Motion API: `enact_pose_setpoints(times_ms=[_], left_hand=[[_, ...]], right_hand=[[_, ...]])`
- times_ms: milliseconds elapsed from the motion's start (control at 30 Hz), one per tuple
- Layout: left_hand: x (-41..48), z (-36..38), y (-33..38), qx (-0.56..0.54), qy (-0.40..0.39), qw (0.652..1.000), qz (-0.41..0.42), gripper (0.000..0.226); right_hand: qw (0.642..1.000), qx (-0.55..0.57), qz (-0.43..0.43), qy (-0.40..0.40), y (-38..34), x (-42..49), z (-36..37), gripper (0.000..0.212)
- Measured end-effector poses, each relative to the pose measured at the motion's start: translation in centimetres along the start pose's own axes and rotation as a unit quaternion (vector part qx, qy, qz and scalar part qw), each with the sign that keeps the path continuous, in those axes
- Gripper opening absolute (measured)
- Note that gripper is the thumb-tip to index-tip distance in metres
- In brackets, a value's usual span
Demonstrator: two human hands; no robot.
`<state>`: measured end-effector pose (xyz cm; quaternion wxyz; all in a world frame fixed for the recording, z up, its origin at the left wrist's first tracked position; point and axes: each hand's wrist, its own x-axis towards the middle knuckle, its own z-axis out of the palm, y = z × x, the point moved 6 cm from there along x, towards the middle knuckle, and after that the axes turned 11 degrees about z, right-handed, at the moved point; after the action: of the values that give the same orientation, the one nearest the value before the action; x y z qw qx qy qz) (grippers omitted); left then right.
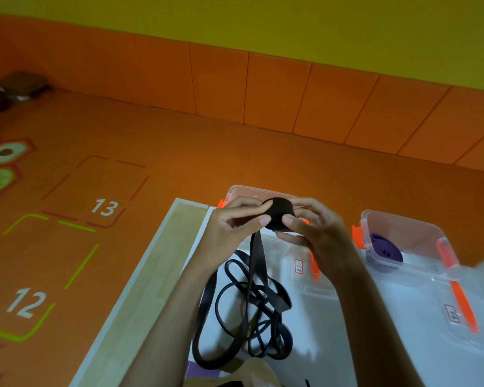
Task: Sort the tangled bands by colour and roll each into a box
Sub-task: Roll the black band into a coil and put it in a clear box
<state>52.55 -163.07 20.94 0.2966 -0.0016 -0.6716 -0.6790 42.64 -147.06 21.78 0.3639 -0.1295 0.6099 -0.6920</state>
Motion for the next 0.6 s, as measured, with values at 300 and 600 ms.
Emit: enact_pose_setpoints(times_ms=[300, 600], left_hand=[[1.0, -0.2, 2.2, -0.023, -0.001, 0.998, 0.053, 0.034], [0.7, 0.5, 1.7, -0.001, -0.016, 0.997, 0.073, 0.031]], right_hand=[[0.997, -0.022, 0.02, -0.065, 1.2, -0.5, 0.9, 0.04], [1.0, 0.02, 0.002, -0.008, 0.0, -0.8, 0.3, 0.031]])
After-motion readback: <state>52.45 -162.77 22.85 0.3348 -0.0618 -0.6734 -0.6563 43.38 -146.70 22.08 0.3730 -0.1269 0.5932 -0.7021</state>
